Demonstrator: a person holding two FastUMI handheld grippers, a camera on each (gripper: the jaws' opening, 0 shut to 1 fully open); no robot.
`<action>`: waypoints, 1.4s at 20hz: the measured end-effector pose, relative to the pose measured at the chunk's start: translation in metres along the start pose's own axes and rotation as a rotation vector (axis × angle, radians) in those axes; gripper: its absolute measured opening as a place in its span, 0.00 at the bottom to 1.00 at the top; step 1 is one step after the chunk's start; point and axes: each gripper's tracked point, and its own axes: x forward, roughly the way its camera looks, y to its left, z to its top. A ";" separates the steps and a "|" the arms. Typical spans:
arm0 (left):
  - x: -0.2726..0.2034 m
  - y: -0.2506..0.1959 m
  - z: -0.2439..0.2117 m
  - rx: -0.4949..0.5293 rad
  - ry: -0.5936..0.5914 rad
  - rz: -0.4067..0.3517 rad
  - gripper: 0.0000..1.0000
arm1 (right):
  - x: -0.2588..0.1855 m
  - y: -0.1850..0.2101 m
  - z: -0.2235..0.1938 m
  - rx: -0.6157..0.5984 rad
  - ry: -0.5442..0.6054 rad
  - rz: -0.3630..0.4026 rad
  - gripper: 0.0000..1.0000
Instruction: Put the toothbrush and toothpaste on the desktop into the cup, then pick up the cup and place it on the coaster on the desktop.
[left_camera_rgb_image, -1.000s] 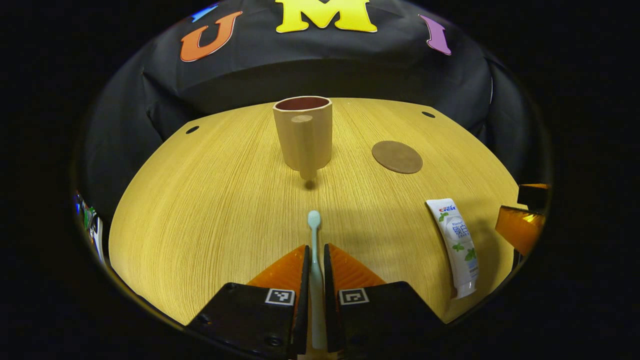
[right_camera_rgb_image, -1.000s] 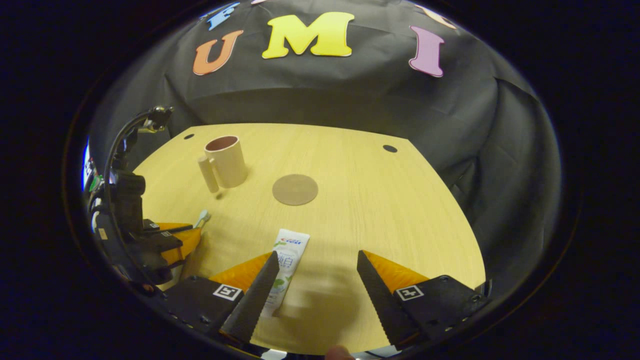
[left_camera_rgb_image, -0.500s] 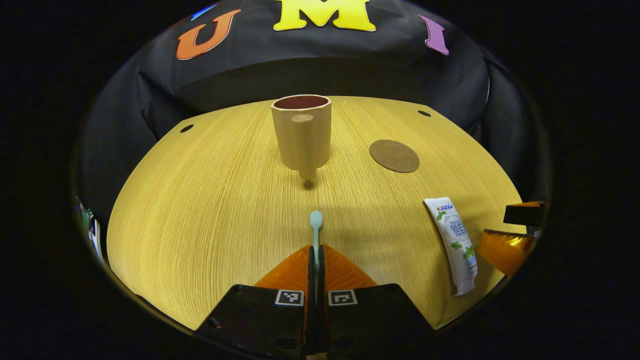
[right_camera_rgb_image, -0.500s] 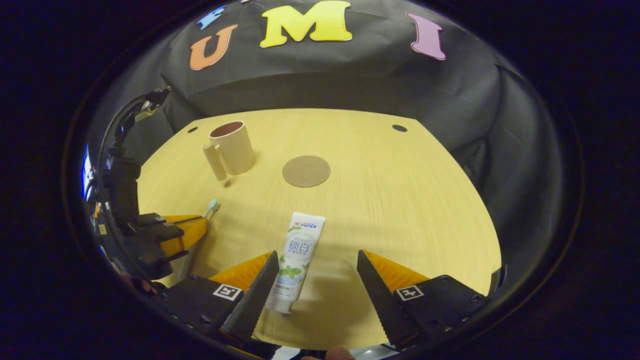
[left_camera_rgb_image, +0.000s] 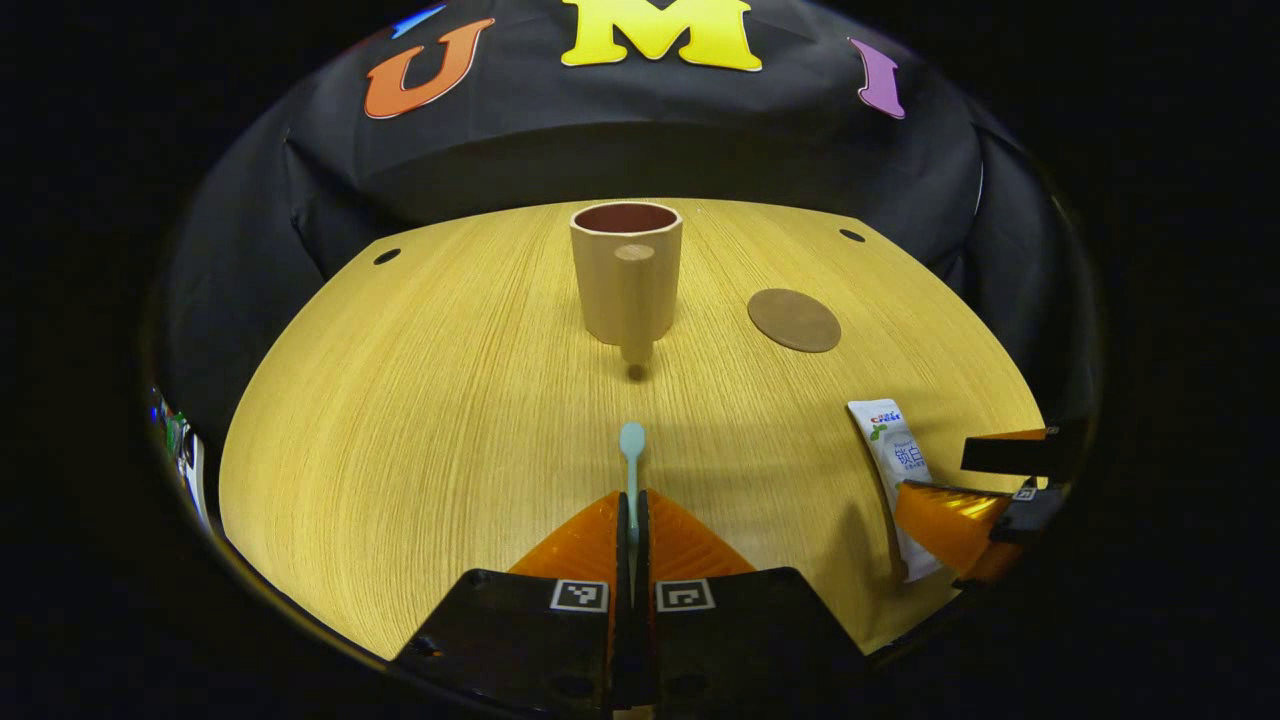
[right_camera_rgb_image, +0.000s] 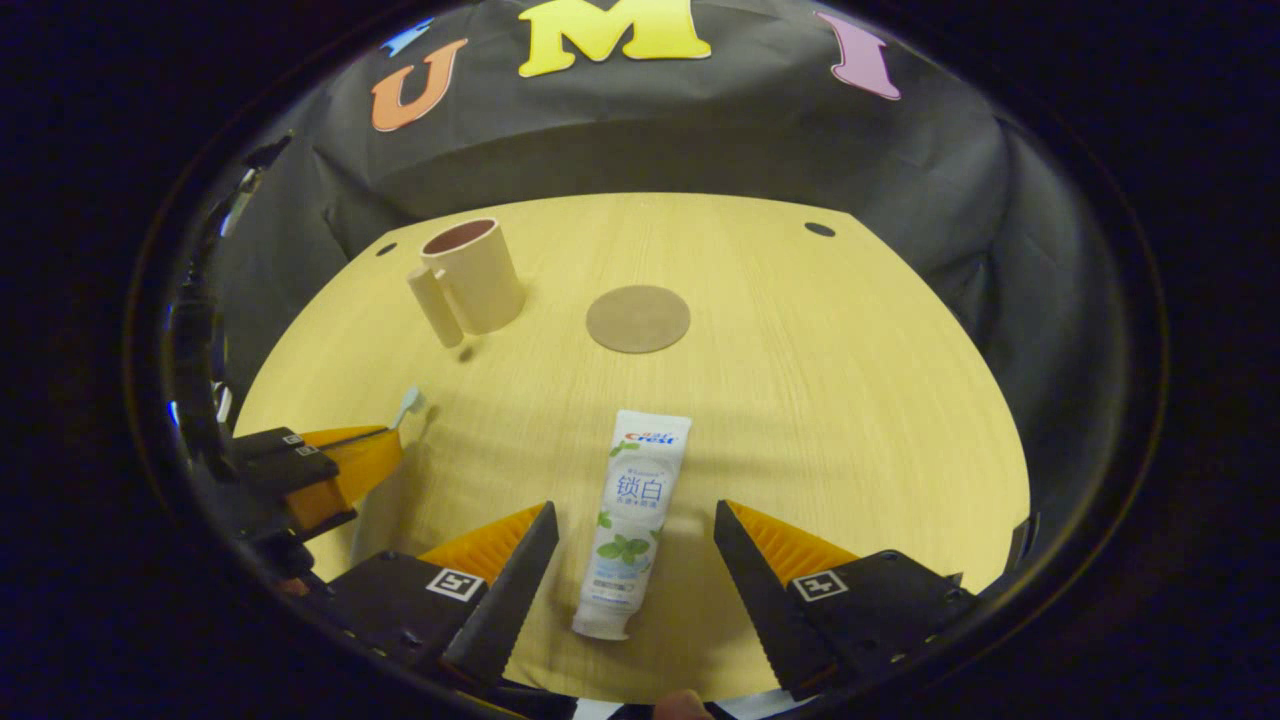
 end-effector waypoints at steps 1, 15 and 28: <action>-0.002 0.002 0.000 -0.005 -0.002 0.001 0.04 | 0.005 0.001 -0.002 0.002 0.005 -0.012 0.98; -0.013 0.017 0.010 -0.014 -0.019 0.002 0.04 | 0.018 0.004 -0.005 0.059 0.070 -0.007 0.37; -0.043 0.032 0.109 -0.090 -0.247 -0.001 0.03 | -0.015 0.014 0.028 0.040 0.001 0.080 0.17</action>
